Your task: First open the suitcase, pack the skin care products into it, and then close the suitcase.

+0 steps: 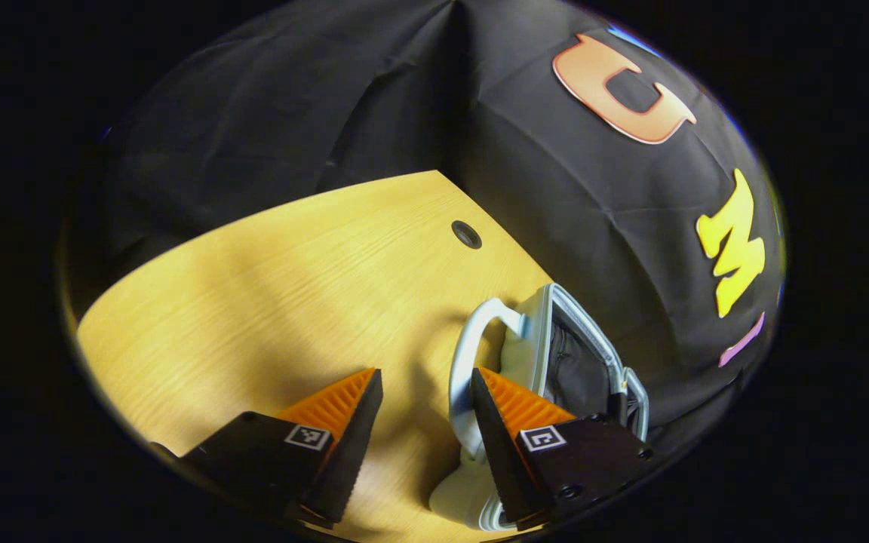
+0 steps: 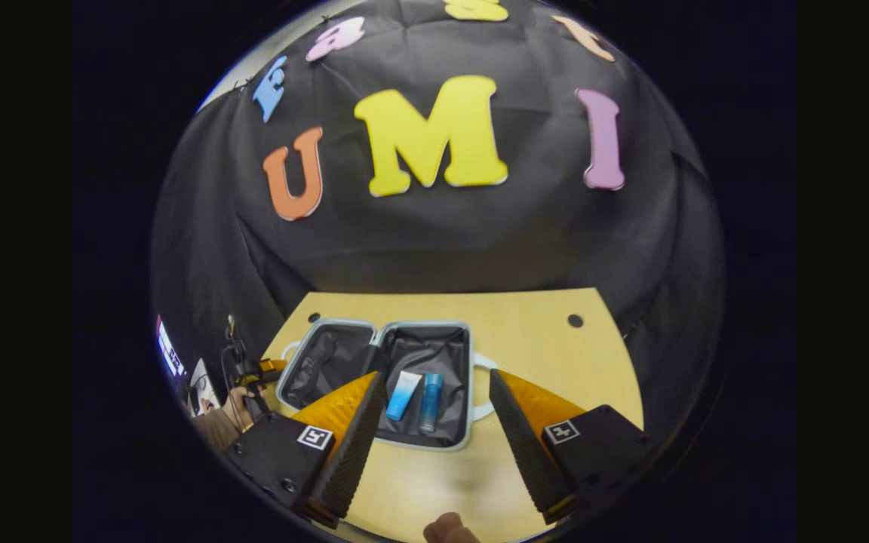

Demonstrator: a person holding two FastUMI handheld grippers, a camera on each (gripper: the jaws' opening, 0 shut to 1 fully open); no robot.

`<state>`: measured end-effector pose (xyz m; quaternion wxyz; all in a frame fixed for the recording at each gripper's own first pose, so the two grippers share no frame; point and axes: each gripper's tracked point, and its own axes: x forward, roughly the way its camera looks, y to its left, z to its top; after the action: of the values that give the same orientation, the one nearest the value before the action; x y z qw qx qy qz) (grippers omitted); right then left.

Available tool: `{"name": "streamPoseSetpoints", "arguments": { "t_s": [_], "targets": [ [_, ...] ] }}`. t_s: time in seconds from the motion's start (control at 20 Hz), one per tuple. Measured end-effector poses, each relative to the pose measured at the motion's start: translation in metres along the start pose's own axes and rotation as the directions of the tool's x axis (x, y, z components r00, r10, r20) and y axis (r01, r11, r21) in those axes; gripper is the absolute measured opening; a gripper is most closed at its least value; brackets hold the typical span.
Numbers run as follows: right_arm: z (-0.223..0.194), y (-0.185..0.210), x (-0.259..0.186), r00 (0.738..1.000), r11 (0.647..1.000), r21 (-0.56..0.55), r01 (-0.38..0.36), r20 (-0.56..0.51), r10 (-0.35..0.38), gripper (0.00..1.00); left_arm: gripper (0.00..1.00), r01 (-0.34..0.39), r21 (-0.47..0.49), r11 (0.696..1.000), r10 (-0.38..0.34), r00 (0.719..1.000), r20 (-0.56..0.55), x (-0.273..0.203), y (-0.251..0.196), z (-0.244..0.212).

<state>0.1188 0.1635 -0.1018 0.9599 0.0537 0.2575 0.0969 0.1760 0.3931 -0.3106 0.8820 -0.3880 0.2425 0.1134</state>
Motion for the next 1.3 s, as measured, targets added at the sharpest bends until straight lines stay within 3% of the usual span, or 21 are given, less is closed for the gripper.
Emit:
{"name": "streamPoseSetpoints", "arguments": {
  "t_s": [0.05, 0.1, 0.25, 0.4, 0.65, 0.8, 0.9, 1.0, 1.1, 1.3],
  "targets": [
    [0.011, -0.01, -0.019, 0.999, 1.0, -0.006, 0.027, 0.036, -0.027, 0.83, 0.73, 0.009, -0.019, 1.0, -0.009, 1.0, -0.01, 0.001, -0.002, 0.001],
    [0.021, -0.023, -0.041, 0.995, 0.998, -0.001, 0.062, 0.078, -0.061, 0.83, 0.63, 0.013, -0.038, 0.999, -0.014, 1.0, -0.02, 0.002, -0.002, -0.002],
    [0.034, -0.048, -0.102, 0.977, 0.987, 0.08, 0.138, 0.154, -0.149, 0.8, 0.53, 0.038, -0.11, 0.993, -0.042, 0.998, -0.038, 0.005, -0.008, -0.004],
    [0.031, -0.073, -0.141, 0.957, 0.973, 0.133, 0.188, 0.199, -0.212, 0.8, 0.19, 0.037, -0.176, 0.984, -0.04, 0.999, -0.012, 0.007, -0.014, 0.0],
    [0.032, -0.102, -0.162, 0.938, 0.971, 0.114, 0.209, 0.258, -0.232, 0.83, 0.12, -0.055, -0.043, 0.998, 0.056, 0.998, 0.029, 0.0, -0.026, 0.015],
    [0.046, -0.116, -0.172, 0.924, 0.972, 0.085, 0.22, 0.3, -0.235, 0.8, 0.11, -0.077, 0.024, 0.997, 0.074, 0.991, 0.112, -0.019, -0.058, 0.042],
    [0.057, -0.123, -0.174, 0.915, 0.974, 0.046, 0.224, 0.335, -0.226, 0.83, 0.11, -0.084, 0.079, 0.993, 0.07, 0.983, 0.17, -0.038, -0.088, 0.054],
    [0.066, -0.13, -0.175, 0.908, 0.975, 0.026, 0.221, 0.359, -0.215, 0.8, 0.11, -0.102, 0.173, 0.98, 0.058, 0.969, 0.24, -0.062, -0.121, 0.065],
    [0.072, -0.139, -0.173, 0.903, 0.978, 0.012, 0.209, 0.381, -0.198, 0.83, 0.11, -0.106, 0.27, 0.957, 0.018, 0.951, 0.309, -0.088, -0.165, 0.07],
    [0.081, -0.154, -0.168, 0.899, 0.984, -0.019, 0.177, 0.411, -0.154, 0.83, 0.11, -0.149, 0.412, 0.899, -0.033, 0.915, 0.402, -0.135, -0.25, 0.049]
  ]
}}
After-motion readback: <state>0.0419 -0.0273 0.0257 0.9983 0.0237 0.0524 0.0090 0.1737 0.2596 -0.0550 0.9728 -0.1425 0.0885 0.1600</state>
